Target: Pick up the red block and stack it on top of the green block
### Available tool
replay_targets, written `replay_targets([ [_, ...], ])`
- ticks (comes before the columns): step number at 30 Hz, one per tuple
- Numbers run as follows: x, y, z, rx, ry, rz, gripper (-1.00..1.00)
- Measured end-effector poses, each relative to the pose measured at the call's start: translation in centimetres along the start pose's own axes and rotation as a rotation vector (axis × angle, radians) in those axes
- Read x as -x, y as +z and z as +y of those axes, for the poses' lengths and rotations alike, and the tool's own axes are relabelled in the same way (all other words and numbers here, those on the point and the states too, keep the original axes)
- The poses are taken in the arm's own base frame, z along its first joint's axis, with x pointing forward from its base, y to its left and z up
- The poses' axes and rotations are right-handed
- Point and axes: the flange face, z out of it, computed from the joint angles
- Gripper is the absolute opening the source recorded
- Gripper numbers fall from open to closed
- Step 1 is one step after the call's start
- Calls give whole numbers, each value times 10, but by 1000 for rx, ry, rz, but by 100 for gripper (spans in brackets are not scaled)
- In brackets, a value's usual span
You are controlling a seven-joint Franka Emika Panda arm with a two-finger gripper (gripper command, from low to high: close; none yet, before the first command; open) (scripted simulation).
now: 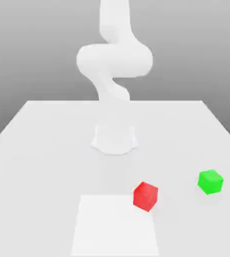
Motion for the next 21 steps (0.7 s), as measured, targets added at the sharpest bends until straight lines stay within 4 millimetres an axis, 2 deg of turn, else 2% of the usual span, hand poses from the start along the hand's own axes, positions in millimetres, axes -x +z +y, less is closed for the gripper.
replay_targets([
  [5,53,121,17,80,-210,-174,0],
  [8,97,181,35,120,-339,-281,0],
  [11,148,233,62,155,-474,-395,0],
  [14,207,275,97,185,-620,-520,0],
  [17,271,308,143,212,-775,-656,0],
  [19,297,326,161,217,-825,-698,0],
  [21,309,340,172,218,-836,-708,0],
])
